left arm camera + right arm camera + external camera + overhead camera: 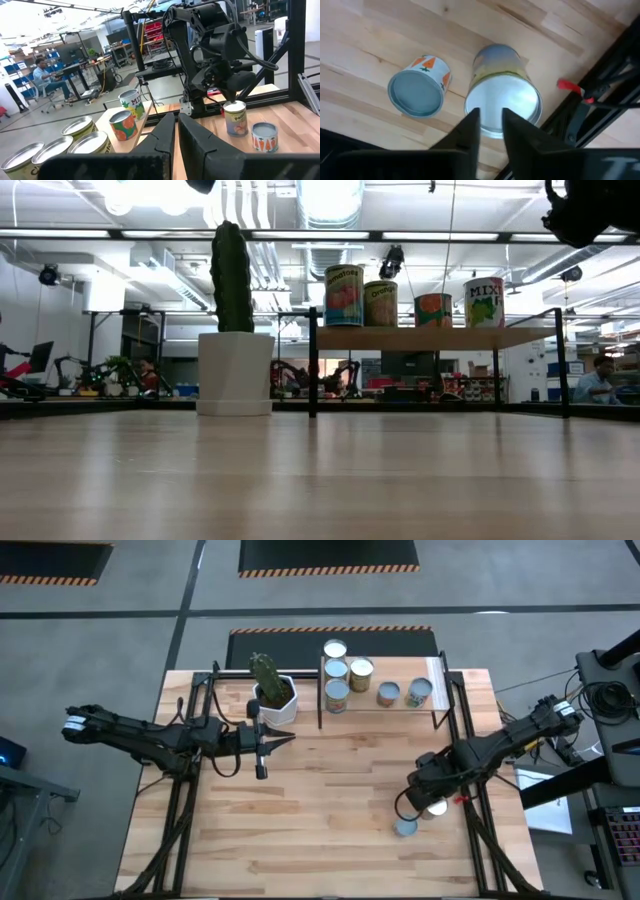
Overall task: Pick and place cans onto a shelf
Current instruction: Put the canned peaches on the shelf
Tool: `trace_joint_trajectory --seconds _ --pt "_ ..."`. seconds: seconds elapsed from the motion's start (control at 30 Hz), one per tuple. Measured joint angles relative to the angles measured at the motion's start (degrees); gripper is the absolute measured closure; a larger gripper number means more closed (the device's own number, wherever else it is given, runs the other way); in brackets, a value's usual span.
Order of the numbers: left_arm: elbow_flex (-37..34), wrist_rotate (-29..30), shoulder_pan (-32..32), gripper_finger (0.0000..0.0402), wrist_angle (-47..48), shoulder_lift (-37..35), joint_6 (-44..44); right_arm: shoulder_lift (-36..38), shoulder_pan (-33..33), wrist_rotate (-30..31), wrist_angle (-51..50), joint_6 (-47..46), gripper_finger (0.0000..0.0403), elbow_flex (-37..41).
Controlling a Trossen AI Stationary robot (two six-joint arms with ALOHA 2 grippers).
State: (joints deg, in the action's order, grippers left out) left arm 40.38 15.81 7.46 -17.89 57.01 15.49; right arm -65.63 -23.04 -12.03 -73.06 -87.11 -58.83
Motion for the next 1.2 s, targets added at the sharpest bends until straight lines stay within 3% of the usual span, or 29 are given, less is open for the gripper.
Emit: trace_joint_trajectory --seconds 0.33,0.57,0.7,1.2 --pt "0.0 0.04 0.0 0.0396 -0.02 0.0 0.28 -0.11 -0.73 0.13 0.04 -2.81 0.0146 0.3" --pt "0.0 0.07 0.0 0.0396 -0.02 0.0 0.5 -0.15 -2.33 0.0 0.09 -5.09 0.0049 2.05" --pt "0.0 0.09 0.0 0.0396 -0.02 0.0 0.51 -0.15 -3.48 0.07 0.42 -6.35 0.0032 2.1" --pt "0.0 0.11 0.0 0.0396 -0.02 0.0 0.5 -0.15 -5.74 0.22 5.28 -9.46 0.003 7.79"
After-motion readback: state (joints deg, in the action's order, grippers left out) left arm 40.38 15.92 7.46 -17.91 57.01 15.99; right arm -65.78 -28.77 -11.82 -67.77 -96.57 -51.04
